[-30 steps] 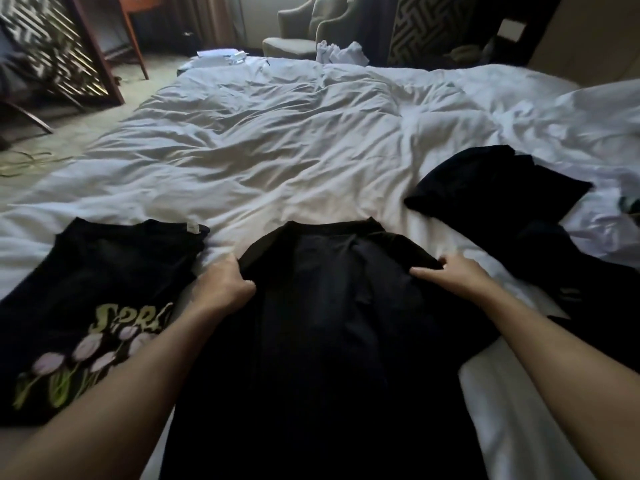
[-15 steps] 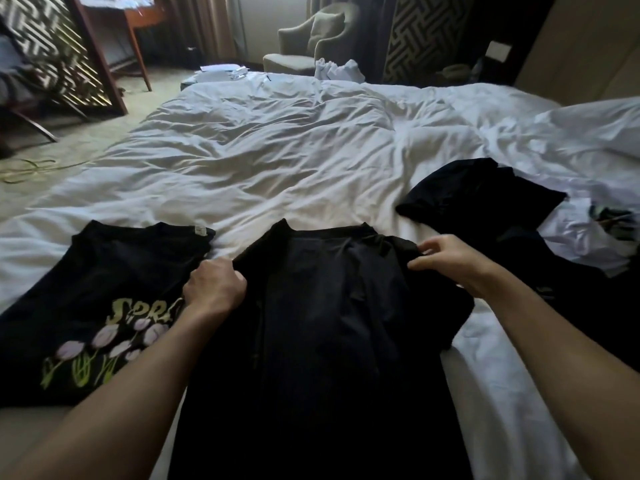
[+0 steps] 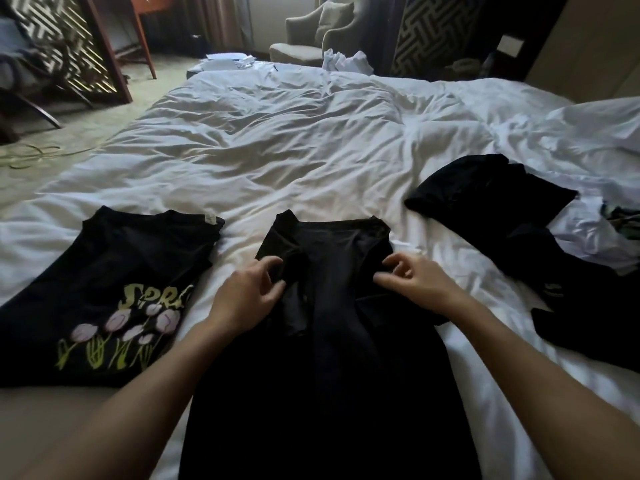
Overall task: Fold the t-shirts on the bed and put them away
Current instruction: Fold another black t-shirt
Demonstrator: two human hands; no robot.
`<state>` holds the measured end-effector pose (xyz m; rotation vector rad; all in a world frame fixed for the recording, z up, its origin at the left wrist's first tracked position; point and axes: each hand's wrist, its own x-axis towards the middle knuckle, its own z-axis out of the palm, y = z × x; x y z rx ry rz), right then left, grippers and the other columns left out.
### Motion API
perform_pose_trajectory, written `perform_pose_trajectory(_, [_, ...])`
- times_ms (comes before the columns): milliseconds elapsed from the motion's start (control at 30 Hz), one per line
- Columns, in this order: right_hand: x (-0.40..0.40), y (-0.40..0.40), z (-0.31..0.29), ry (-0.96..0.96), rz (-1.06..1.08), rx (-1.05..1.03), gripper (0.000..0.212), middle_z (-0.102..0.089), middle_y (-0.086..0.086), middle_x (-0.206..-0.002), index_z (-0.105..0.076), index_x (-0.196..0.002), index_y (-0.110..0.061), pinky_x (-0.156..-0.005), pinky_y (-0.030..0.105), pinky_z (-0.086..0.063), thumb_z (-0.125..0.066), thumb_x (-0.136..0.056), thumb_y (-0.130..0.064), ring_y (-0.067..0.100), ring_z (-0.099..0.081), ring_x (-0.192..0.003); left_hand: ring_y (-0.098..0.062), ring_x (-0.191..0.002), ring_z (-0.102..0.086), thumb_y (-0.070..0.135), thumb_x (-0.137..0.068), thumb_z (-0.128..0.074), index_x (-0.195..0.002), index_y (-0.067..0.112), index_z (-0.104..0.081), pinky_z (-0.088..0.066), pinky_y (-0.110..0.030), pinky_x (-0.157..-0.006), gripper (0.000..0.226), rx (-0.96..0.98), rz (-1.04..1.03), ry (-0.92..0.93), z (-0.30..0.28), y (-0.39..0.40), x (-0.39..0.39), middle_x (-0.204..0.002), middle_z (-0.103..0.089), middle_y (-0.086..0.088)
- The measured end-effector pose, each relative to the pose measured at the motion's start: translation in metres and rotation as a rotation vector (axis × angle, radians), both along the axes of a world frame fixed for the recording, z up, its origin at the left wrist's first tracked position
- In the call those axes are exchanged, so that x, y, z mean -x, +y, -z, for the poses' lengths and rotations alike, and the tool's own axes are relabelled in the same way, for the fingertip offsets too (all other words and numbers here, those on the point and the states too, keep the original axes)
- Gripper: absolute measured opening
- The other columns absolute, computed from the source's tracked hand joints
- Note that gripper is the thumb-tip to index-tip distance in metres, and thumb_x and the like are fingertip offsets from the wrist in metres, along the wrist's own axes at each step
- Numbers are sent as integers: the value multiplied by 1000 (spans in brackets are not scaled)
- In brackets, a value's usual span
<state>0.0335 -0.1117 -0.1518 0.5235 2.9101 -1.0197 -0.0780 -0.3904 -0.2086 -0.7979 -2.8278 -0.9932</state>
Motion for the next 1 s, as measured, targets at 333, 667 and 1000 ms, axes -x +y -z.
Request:
perform_pose_trajectory(333, [4, -25, 18, -286, -222, -319, 16, -60, 3, -88, -47, -80, -21, -70, 34, -43, -55, -92, -29, 28, -61, -89, -31, -120, -57, 61, -93, -45, -151, 28, -26, -46, -40, -91, 69, 544, 35, -37, 5, 30, -29, -132, -59, -8])
perform_pose_trajectory(667, [26, -53, 9, -32, -108, 676, 20, -69, 20, -98, -61, -112, -2, -55, 20, -53, -45, -99, 1, 17, -68, -65, -34, -111, -62, 25, -98, -50, -141, 30, -51, -51, -43, -88, 43, 122, 45, -40, 12, 30, 4, -118, -66, -11])
perform_pose_trajectory(1000, [105, 17, 38, -83, -281, -435, 51, -49, -2, -135, -50, -138, -40, -113, 42, -21, -57, -90, -57, 22, -28, -139, -16, -140, -32, 33, -92, -60, -134, 38, -57, -24, -36, -110, 43, 449, 282, 115, 0, 63, 99, -138, -52, 11])
